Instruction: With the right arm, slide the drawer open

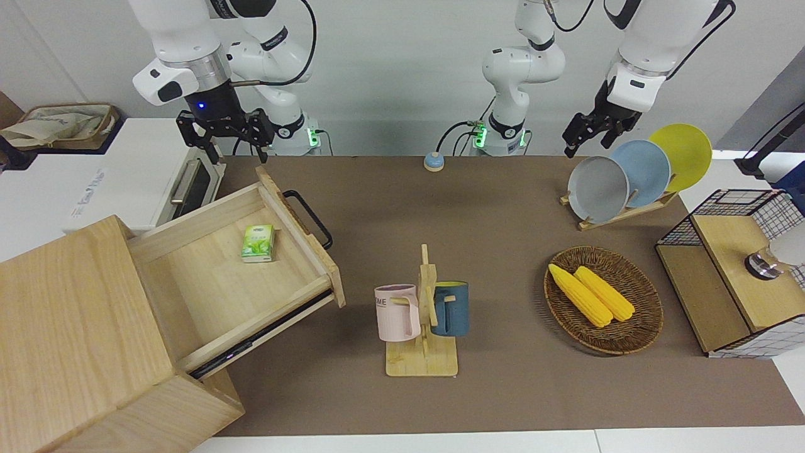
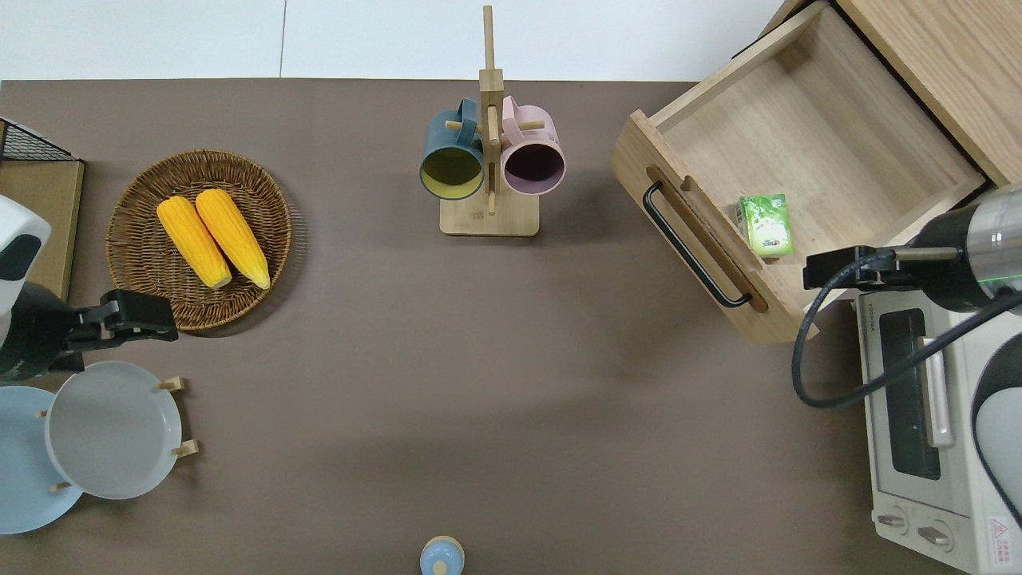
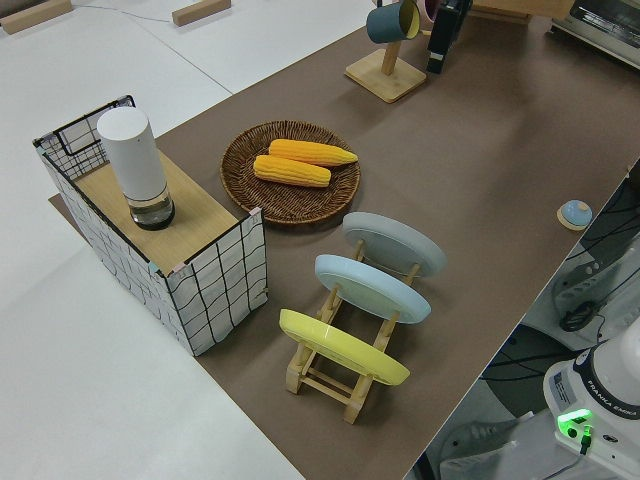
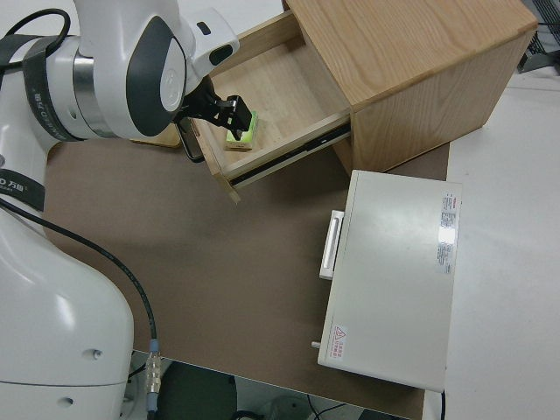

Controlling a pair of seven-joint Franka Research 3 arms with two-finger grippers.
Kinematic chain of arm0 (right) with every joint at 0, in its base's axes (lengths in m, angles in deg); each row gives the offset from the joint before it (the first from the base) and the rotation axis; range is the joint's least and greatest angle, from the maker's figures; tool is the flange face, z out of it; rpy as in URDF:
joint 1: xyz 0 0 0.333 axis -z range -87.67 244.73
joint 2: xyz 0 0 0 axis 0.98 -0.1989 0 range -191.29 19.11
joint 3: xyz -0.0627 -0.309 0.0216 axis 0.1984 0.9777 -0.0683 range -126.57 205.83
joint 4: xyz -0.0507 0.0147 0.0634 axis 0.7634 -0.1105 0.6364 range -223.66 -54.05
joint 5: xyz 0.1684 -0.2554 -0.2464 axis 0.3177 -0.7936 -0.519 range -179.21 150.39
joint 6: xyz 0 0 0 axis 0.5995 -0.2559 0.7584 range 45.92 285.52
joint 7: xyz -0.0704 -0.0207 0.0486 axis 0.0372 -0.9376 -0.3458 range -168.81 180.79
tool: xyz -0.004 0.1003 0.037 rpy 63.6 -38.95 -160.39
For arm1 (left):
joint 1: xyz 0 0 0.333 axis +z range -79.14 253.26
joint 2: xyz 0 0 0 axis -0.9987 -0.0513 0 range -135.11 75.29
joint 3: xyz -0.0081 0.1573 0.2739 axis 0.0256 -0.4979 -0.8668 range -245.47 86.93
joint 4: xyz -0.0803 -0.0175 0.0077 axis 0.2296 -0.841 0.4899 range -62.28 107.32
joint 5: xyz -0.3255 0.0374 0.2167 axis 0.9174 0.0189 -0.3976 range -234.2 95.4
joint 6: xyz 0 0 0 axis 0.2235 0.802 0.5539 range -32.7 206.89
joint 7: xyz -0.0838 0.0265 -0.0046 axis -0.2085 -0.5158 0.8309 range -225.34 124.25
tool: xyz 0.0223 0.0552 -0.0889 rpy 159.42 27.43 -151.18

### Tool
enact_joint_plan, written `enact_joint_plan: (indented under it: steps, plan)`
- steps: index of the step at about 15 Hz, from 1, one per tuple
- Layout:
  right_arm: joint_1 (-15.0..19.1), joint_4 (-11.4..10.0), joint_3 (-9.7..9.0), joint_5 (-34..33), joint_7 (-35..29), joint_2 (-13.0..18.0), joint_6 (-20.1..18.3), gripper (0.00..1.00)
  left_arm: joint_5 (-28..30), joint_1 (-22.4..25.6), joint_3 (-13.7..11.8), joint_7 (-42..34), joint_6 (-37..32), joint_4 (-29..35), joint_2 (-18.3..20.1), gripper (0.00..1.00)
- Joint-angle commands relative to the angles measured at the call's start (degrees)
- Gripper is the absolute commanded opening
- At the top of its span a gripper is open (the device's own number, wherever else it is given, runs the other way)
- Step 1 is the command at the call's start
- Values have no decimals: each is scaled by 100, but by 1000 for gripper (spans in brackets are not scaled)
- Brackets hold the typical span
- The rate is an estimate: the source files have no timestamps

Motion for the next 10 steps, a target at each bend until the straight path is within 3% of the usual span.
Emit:
enact_joint_plan:
  steps: [1, 10]
  plan:
    - [-5, 26, 93, -111, 88, 35, -75, 990, 5, -6, -25, -51, -89, -21, 48, 993]
    - [-5, 62, 58, -111, 80, 53, -215, 990, 5, -6, -25, -51, -89, -21, 48, 993]
